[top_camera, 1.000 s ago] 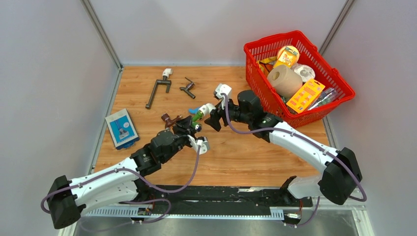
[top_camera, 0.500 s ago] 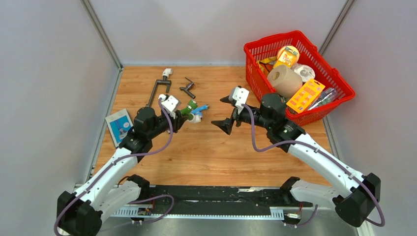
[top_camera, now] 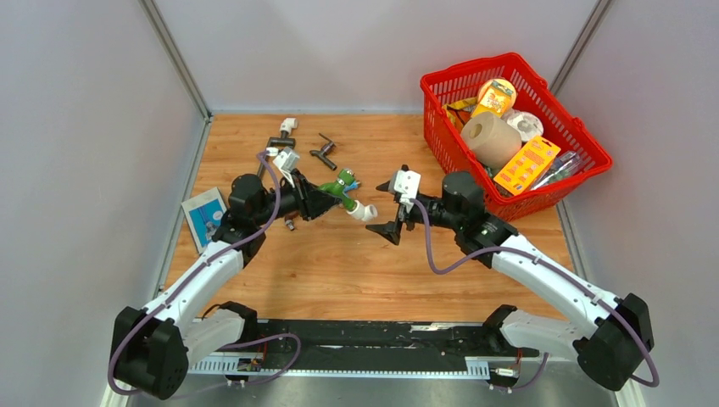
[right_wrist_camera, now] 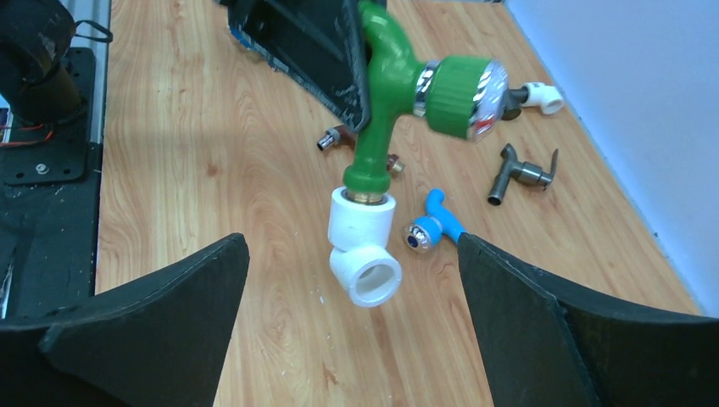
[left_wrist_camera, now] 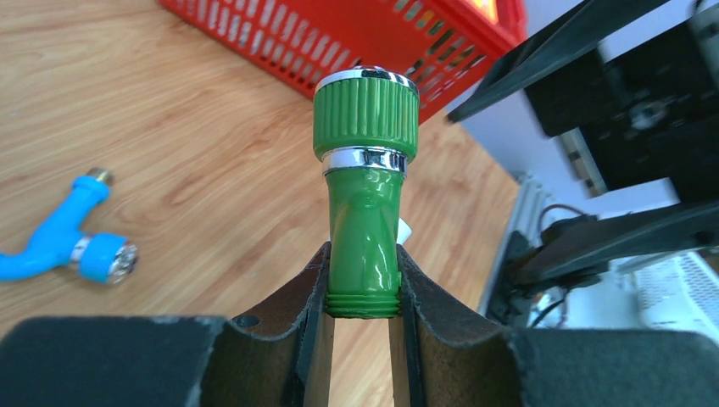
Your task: Install the water faucets
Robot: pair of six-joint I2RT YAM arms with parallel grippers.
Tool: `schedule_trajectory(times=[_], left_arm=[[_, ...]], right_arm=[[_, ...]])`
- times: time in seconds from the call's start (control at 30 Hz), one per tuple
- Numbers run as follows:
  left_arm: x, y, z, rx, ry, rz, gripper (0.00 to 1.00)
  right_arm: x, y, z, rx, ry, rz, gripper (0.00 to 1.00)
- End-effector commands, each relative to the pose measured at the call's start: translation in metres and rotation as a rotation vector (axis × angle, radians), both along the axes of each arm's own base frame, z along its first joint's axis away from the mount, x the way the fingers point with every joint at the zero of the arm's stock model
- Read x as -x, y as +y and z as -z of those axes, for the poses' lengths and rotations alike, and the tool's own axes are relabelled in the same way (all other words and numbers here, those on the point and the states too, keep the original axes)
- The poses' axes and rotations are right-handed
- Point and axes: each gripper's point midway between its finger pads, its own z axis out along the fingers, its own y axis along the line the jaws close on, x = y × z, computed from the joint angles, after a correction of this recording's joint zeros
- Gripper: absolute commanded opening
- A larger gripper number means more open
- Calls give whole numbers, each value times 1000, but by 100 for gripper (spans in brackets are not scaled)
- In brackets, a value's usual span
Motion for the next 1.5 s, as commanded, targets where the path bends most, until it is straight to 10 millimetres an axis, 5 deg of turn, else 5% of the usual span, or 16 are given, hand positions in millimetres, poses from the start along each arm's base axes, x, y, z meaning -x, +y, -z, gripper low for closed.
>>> schedule_trajectory(times=[0.0,0.43,0.7,0.83,1.0,1.07,1.13,1.17,1.3,1.47], left_arm=[[12,-10,-47,170,-22,79,0],[29,-5,-69,204,-58,88,0],[36,-5,-80,218,-99,117,0],[39,-7,-77,210,-102,141,0],[45,-7,-81,202,-133,165,0],[45,-6,-83,188,-150,162,0],[43,-5,-85,161,-162,151,14],[43,-4,-79,140,-134,150,31],[41,-1,-82,56,-181,147,66],[38,4,-93,3,-225,115,75]], right_arm=[[4,8,-1,-43,-35,-58,99],[0,34,6,-71,13,-132,92],[11,47,4,-101,77,-228,75],[13,51,3,-112,99,-253,59],[13,52,1,-116,118,-258,0],[10,50,0,-118,118,-239,0],[10,46,-2,-116,113,-226,0],[10,43,-3,-116,110,-220,0],[16,36,-12,-112,94,-215,0],[22,30,-22,-123,100,-205,0]])
